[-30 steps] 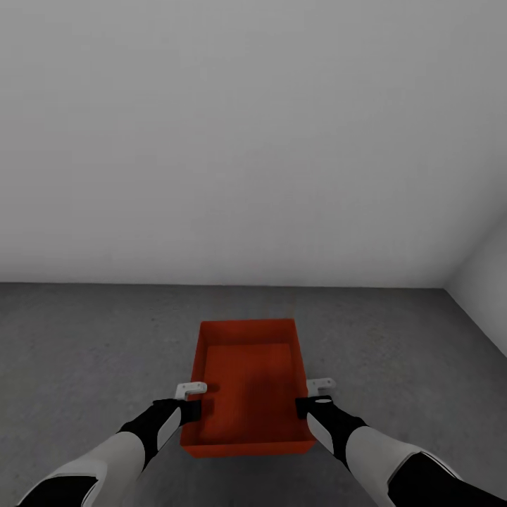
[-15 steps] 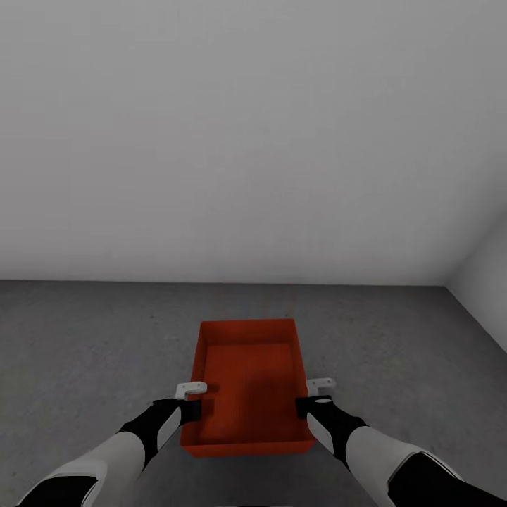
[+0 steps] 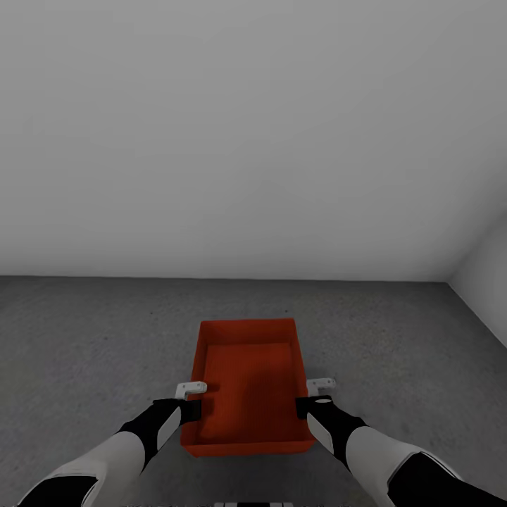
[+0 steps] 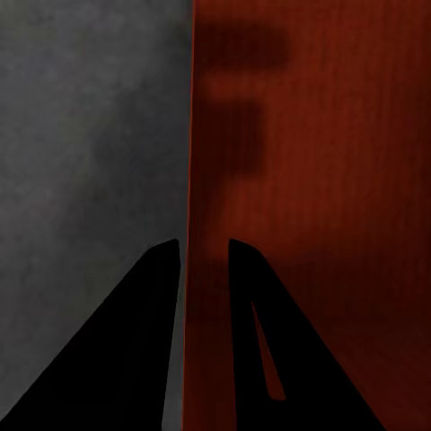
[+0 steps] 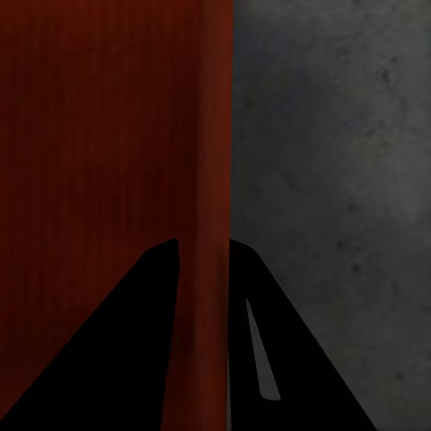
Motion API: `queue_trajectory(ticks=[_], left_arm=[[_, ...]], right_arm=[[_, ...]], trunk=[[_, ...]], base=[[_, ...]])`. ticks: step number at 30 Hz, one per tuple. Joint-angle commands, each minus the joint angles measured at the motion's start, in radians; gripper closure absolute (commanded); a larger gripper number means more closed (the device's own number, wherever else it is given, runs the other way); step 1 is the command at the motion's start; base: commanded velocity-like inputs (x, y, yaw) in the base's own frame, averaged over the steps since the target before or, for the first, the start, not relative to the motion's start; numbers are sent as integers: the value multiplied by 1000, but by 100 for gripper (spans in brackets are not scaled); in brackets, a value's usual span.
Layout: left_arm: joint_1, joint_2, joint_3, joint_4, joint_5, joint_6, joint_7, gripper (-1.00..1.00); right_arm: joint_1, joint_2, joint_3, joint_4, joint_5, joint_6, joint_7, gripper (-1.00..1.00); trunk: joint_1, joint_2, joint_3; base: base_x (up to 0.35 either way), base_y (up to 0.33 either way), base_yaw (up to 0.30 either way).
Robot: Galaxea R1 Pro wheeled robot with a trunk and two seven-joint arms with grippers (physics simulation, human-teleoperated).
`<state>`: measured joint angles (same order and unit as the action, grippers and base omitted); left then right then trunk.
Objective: Move the two storage containers from the living room to the garage. In the garage, place one container on the floor and stack the other container on top of it (either order is fine).
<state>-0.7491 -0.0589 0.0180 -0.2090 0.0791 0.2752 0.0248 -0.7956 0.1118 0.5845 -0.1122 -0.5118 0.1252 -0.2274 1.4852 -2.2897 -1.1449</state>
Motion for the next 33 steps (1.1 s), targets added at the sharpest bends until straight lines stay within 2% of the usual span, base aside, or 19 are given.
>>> queue_trajectory(ticks=[1,33], left_arm=[[1,-1,-21,-3,-21,6,9,100],[1,0,-21,-3,-21,6,9,100]], right_arm=[[-1,10,14,-3,-14,7,-6,100],[-1,11,14,-3,-14,7,-6,100]], trunk=[[0,0,-2],[0,0,-6]], base=[[0,0,0],[0,0,0]])
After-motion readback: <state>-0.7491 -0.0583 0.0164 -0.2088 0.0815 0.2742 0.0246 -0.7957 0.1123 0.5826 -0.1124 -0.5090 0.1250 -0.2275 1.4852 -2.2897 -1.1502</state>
